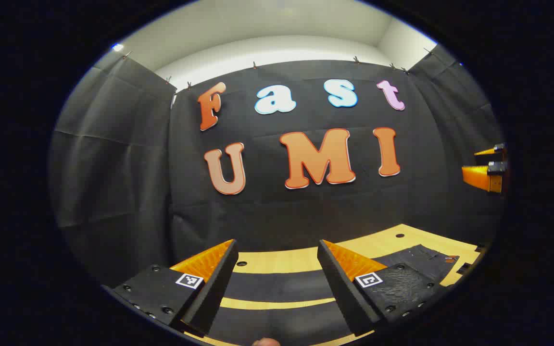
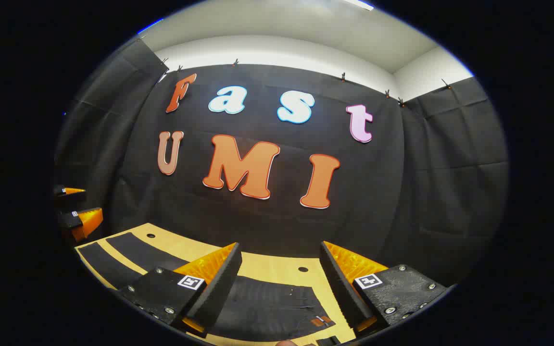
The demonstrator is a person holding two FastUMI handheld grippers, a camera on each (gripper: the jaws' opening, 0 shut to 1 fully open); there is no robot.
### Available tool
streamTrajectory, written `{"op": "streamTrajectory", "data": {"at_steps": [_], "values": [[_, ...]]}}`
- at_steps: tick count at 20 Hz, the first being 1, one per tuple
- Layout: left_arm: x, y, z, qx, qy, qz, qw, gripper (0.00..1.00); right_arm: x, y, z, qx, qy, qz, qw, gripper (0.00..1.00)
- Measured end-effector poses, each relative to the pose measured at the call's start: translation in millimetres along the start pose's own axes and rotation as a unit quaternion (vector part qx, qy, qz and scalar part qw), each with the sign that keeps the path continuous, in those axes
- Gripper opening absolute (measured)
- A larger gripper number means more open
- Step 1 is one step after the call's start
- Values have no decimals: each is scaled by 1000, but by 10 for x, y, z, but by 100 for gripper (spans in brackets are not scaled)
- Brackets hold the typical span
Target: Grasp the waist and the cuffs of the jeans and fold them to make the two legs overlap; first hold the waist and fold one-third of the jeans toward the cuffs, then hold the cuffs and fold the remaining one-third in the same direction to finish folding.
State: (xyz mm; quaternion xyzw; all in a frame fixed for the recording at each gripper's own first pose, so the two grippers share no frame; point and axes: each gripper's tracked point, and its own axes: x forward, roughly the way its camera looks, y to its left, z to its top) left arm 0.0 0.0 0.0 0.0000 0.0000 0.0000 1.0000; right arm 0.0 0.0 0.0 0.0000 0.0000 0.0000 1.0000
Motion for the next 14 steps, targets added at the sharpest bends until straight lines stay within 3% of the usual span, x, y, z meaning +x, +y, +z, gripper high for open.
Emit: {"op": "streamTrajectory", "data": {"at_steps": [3, 5, 9, 12, 14], "values": [[78, 75, 113, -4, -13, 32, 999, 100, 187, 87, -118, 0, 9, 25, 1000, 94], [157, 56, 201, -5, -19, 58, 998, 99, 301, 172, -171, 23, 12, 48, 999, 98], [358, -200, 270, -4, -26, 72, 997, 100, 559, 278, -191, 49, 3, 81, 995, 98], [445, -267, 220, -7, -15, 83, 996, 100, 700, 243, -307, 53, 13, 88, 995, 94], [499, -238, 187, -10, -8, 88, 996, 100, 794, 282, -351, 75, 30, 90, 993, 98]]}}
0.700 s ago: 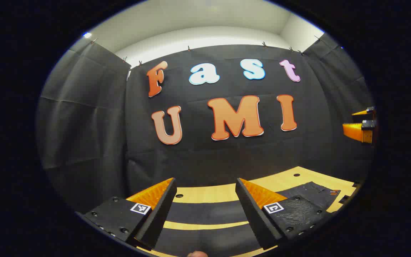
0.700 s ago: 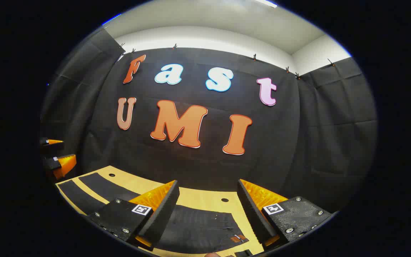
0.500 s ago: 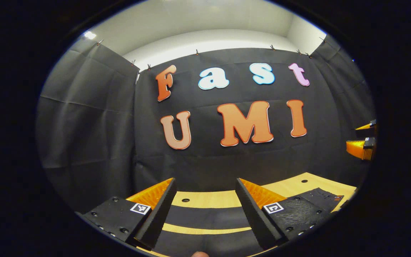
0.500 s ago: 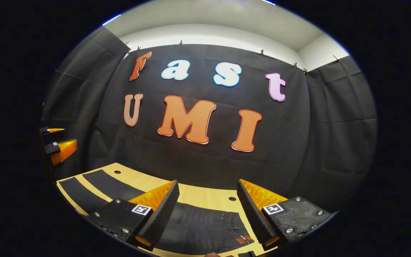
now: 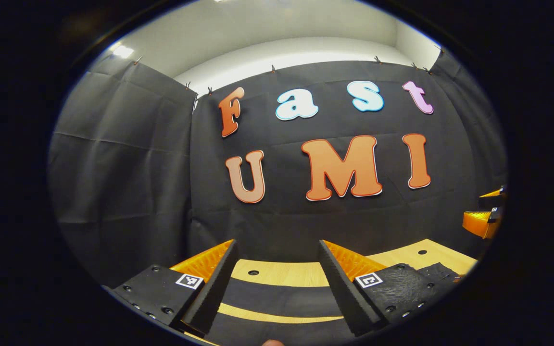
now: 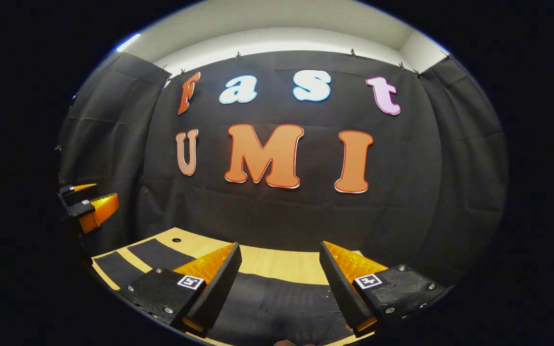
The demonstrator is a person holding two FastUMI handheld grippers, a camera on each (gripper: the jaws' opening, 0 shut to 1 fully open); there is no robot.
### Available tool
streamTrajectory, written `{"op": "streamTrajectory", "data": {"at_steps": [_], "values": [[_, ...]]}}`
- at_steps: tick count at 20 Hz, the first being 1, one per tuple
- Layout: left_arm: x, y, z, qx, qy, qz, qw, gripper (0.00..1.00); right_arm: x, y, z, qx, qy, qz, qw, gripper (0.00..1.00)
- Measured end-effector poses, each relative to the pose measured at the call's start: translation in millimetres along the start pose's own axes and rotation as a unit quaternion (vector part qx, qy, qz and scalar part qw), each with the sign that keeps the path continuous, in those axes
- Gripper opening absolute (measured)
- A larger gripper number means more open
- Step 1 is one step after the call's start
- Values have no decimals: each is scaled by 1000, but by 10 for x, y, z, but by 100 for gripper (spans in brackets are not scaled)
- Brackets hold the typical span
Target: Grasp the waist and the cuffs of the jeans and fold them to make the two legs overlap; first hold the waist and fold one-third of the jeans toward the cuffs, then hold the cuffs and fold the remaining one-third in the same direction to finish folding.
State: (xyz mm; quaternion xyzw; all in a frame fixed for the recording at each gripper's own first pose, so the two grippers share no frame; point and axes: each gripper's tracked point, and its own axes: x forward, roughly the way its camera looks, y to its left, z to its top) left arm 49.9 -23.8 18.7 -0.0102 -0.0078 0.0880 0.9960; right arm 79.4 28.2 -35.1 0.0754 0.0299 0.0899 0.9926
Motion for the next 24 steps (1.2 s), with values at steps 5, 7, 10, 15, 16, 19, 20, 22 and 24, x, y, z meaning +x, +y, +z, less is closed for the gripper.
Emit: {"op": "streamTrajectory", "data": {"at_steps": [5, 7, 10, 15, 16, 19, 20, 22, 24], "values": [[223, 203, -25, 10, 0, -8, 1000, 100, 213, 133, 46, -2, -5, -14, 1000, 98], [323, 270, -34, 12, -1, -23, 1000, 100, 256, 281, 75, -1, -8, -10, 1000, 98], [498, 422, -301, 5, 43, -34, 998, 100, 305, 287, -155, 33, 33, -23, 999, 98], [644, 808, -991, -40, 161, -27, 986, 99, 232, -194, -814, 98, 153, -95, 979, 98], [636, 907, -1132, -52, 185, -18, 981, 99, 218, -307, -942, 100, 173, -112, 973, 98], [653, 1182, -1560, -72, 253, 15, 965, 100, 94, -569, -1243, 109, 219, -154, 957, 98], [626, 1276, -1662, -77, 274, 24, 958, 100, 48, -628, -1347, 117, 234, -162, 952, 98], [546, 1429, -1896, -83, 314, 36, 945, 99, -14, -737, -1544, 135, 263, -176, 939, 98], [447, 1543, -2238, -79, 370, 49, 924, 98, -91, -872, -1772, 157, 294, -191, 923, 98]]}}
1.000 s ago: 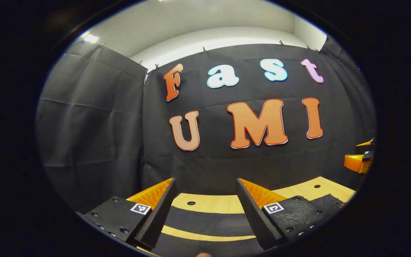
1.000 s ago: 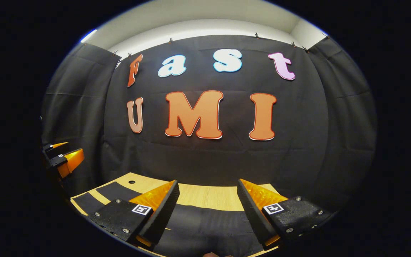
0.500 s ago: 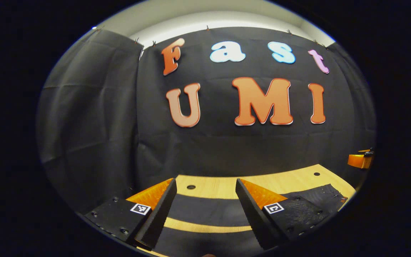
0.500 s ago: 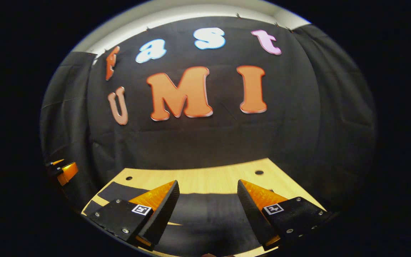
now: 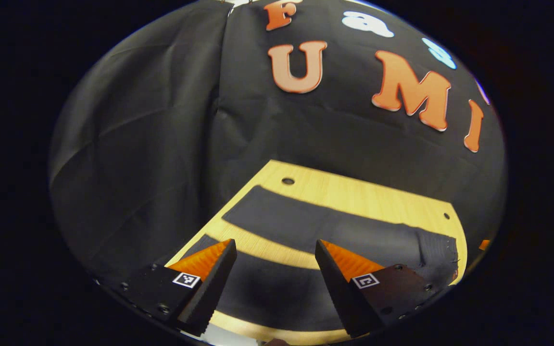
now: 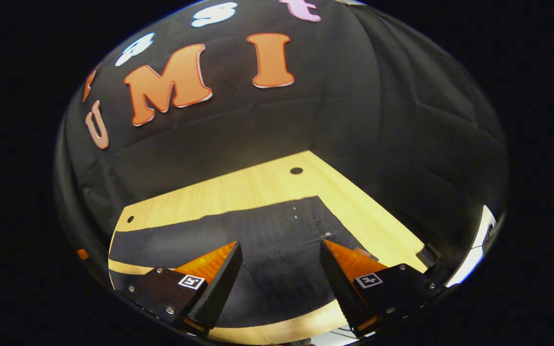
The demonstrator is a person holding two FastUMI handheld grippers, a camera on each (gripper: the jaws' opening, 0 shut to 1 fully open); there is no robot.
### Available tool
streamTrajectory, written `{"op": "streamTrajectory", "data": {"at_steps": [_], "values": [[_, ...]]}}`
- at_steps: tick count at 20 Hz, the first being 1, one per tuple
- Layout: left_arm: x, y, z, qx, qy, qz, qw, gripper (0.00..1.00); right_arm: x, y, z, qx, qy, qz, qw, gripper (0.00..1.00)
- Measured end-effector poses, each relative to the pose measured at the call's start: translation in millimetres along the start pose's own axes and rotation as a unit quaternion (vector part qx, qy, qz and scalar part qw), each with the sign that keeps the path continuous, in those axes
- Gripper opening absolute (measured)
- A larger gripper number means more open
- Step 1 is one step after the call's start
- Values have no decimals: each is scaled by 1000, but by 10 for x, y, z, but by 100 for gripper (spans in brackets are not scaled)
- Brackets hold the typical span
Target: Grasp the waist and the cuffs of the jeans and fold them to make the two legs overlap; first hold the waist and fold one-third of the jeans toward the cuffs, then hold the cuffs and fold the remaining one-third in the same direction to finish folding.
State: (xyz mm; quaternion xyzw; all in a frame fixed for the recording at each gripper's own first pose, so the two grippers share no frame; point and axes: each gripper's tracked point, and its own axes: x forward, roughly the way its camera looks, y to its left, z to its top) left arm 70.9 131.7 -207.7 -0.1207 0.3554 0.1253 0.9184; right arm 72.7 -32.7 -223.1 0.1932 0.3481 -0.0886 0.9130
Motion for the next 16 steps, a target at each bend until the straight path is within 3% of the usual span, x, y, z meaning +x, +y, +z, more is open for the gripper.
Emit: {"op": "streamTrajectory", "data": {"at_steps": [4, 6, 9, 16], "values": [[199, 339, -412, 10, 83, 49, 995, 99, 176, -338, -275, 47, 62, -26, 997, 98], [270, 440, -575, -17, 117, 63, 991, 98, 243, -470, -454, 79, 98, -37, 991, 98], [375, 545, -785, -72, 158, 79, 982, 98, 357, -627, -729, 127, 150, -47, 979, 98], [426, 653, -983, -150, 239, 112, 953, 99, 573, -893, -1235, 203, 241, -68, 947, 99]]}}
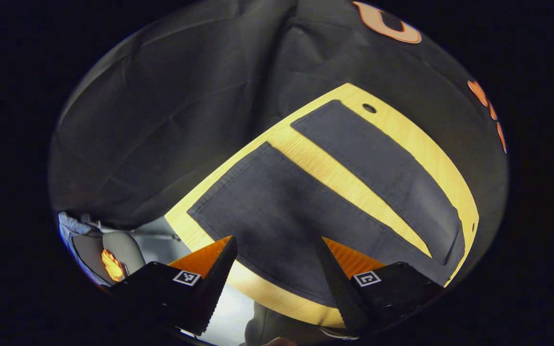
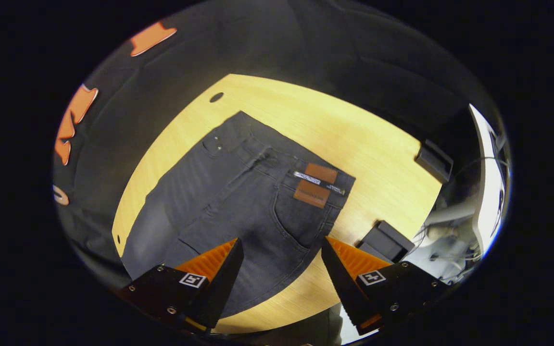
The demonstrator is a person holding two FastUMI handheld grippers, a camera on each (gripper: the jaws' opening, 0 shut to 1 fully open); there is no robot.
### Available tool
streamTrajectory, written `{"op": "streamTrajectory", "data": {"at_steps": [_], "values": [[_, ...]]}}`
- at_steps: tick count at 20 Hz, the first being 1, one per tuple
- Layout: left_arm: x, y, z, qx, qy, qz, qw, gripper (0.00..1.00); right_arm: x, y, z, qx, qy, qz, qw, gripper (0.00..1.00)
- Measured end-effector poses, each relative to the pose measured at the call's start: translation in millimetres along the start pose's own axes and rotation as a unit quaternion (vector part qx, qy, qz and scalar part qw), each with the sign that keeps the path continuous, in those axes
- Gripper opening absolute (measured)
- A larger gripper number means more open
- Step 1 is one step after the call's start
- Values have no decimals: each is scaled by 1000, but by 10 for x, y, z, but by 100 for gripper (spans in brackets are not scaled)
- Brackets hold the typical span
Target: Grasp the waist and the cuffs of the jeans and fold them to make the two legs overlap; first hold the waist and fold one-third of the jeans toward the cuffs, then hold the cuffs and fold the remaining one-third in the same direction to finish folding.
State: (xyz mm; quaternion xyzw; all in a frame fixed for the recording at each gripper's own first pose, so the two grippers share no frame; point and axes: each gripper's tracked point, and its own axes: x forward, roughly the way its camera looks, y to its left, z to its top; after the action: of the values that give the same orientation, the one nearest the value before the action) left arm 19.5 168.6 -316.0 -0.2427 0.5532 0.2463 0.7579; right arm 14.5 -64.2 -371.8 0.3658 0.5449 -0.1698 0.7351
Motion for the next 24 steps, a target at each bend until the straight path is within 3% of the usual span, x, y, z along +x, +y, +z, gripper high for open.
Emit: {"op": "streamTrajectory", "data": {"at_steps": [8, 17, 22, 24], "values": [[95, 105, -43, -70, 83, 24, 994, 99, 370, -180, 91, 54, 30, -31, 998, 99], [451, 413, -29, -140, 155, 36, 977, 99, 550, -289, 80, 24, 59, -88, 994, 97], [699, 840, 21, -143, 176, 58, 972, 99, 573, -292, 87, 23, 66, -106, 992, 96], [738, 811, 71, -136, 181, 57, 972, 99, 579, -297, 80, 14, 65, -121, 990, 96]]}}
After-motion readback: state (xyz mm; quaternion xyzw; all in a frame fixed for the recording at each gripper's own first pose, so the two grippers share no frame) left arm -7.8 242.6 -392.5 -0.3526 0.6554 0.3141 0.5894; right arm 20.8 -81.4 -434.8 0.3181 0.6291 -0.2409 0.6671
